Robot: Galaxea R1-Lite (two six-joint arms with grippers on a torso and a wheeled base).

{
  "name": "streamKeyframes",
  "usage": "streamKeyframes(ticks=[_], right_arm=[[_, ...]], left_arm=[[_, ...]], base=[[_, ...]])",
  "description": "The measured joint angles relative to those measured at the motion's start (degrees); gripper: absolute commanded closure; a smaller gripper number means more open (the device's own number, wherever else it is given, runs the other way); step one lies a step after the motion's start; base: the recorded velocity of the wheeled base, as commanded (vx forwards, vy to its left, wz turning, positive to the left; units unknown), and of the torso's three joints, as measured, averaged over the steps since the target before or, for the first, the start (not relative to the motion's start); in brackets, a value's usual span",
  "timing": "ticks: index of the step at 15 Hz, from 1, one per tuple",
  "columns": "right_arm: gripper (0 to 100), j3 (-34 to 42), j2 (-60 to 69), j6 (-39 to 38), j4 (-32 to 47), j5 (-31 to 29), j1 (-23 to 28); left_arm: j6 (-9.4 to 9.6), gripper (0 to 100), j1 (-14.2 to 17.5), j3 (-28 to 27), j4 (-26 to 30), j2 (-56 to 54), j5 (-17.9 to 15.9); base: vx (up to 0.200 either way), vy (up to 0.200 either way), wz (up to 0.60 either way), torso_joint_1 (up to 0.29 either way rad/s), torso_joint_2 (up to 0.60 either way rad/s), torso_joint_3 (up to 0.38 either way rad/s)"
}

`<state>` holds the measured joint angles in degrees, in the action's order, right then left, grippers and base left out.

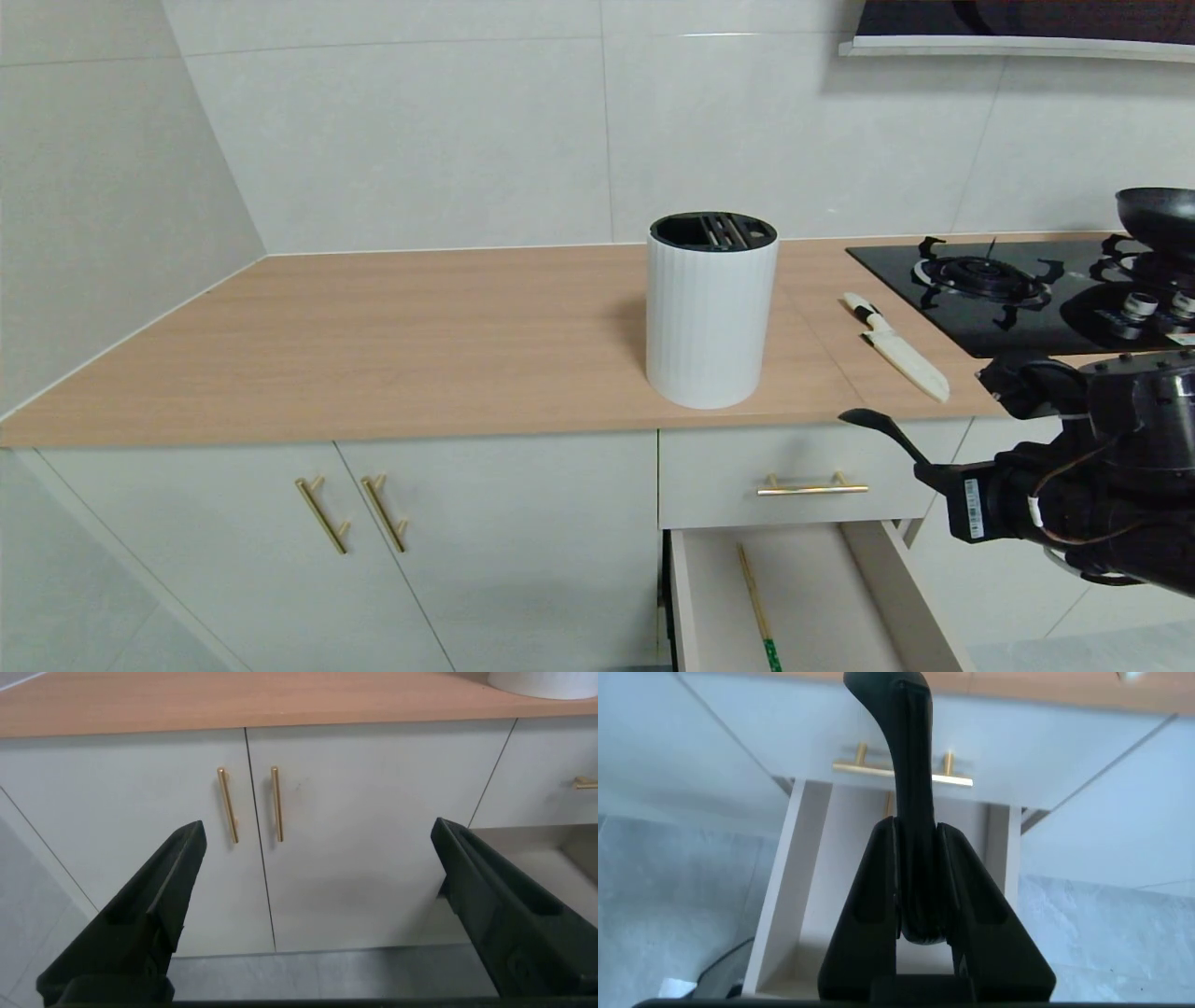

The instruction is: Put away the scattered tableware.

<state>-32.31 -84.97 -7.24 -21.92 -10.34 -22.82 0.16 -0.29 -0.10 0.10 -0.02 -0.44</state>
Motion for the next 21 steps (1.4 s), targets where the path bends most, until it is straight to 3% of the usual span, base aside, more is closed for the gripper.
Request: streamKeyframes(ticks=[11, 21], right_arm=[[100, 1.11, -0.80, 0.07, -0.44, 0.13, 0.00], [100, 1.11, -2.02, 0.05, -0.49, 0.07, 0.00]], left_arm=[[0.02, 0, -0.01, 0.00, 0.00, 0.00, 0.00], [0.02, 0, 0.00, 0.00, 0.04, 0.00, 0.00]], base=[[0.000, 0.000, 0.00, 0.000, 0.00, 0.000], [0.000, 0.000, 0.00, -0.170, 0.43, 0.248]])
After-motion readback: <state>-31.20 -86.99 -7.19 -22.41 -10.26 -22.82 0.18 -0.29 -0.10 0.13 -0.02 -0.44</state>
